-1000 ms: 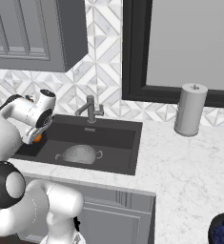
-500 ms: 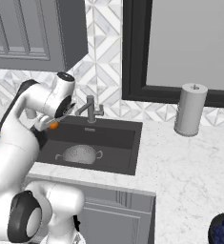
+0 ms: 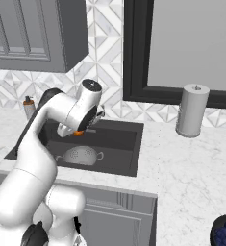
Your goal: Put the colander in the sink, put the tangerine, tangerine, tangerine in the colander, and turn on the sink faucet and pour water over the colander.
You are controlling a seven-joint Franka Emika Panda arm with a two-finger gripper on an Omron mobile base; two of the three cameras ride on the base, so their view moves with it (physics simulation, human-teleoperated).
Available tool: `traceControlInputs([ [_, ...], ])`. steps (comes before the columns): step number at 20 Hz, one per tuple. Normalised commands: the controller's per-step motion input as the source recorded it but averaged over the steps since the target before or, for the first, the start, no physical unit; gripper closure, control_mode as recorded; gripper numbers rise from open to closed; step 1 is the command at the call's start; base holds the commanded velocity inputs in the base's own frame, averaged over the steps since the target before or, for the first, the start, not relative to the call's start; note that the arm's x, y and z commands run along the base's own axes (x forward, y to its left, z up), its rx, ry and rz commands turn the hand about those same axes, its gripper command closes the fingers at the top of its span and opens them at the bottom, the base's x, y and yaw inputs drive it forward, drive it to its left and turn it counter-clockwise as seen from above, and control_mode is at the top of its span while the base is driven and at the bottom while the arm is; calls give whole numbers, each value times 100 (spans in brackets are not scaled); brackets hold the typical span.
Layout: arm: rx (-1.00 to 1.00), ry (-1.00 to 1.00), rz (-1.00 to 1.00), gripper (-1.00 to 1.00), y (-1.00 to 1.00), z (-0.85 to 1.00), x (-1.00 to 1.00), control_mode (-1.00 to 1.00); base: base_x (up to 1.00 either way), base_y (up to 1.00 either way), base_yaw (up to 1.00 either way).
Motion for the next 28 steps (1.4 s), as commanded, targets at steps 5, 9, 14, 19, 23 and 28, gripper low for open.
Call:
traceControlInputs([
  [5,14,0,-11,100,-63,-28,36,-100,0,0,0],
  [9,18,0,-2,100,-11,-48,39,-100,0,0,0],
  [14,16,0,0,100,11,-37,25,-100,0,0,0],
  [19,5,8,0,100,36,-19,19,-100,0,0,0],
  [23,0,16,0,100,38,-24,23,-100,0,0,0],
  [28,0,14,0,100,15,-49,23,-100,0,0,0],
])
